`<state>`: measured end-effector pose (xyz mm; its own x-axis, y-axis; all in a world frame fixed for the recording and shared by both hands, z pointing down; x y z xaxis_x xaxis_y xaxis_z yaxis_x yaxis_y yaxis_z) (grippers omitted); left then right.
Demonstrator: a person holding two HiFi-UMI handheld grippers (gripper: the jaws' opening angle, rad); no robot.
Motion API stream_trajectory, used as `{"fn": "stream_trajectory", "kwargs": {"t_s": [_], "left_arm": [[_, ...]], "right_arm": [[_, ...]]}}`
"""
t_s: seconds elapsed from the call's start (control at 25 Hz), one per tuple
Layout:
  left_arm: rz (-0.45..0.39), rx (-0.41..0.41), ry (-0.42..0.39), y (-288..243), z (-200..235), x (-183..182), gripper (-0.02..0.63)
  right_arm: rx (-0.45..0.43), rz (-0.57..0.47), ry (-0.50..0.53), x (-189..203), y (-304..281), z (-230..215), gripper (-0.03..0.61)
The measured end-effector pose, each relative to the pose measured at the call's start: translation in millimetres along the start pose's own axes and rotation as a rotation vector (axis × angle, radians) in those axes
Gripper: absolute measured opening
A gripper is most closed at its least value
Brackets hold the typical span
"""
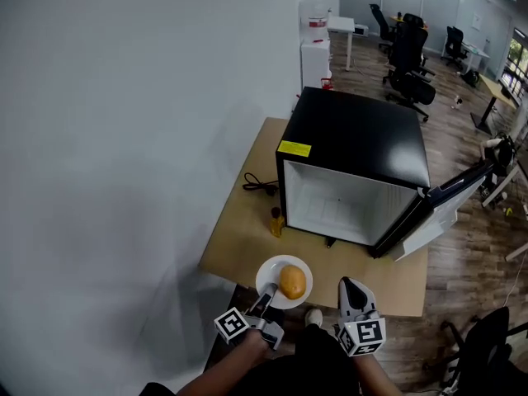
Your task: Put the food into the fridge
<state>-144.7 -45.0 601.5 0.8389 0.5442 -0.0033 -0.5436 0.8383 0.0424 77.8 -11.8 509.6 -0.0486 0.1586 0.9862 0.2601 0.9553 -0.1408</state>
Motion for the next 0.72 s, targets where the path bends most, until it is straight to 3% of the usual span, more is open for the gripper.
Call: {"fn": "stream_trajectory", "kwargs": {"t_s": [0.32, 0.72], "left_arm": [[-0.022, -0.008, 0.012, -62, 11, -3, 0.025], [-0.054, -0.015, 0.038, -127, 39, 0, 0.026]], "right_arm": [[-0.083, -0.033, 0.007, -18, -45, -32, 0.06], [-0.15, 0.008, 0.003, -5, -97, -77, 0.06]]}}
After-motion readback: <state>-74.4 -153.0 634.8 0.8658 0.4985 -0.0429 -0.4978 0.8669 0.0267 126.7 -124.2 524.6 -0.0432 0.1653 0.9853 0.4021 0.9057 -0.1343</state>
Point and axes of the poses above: the fingertips, and each gripper's own axes: y backward along the fingers, z to its left, x out of its underside, the point moved 5 cm from there along y, backward along the fingers, and after that the axes turned 3 degrees about -z, right-handed, at the moved point
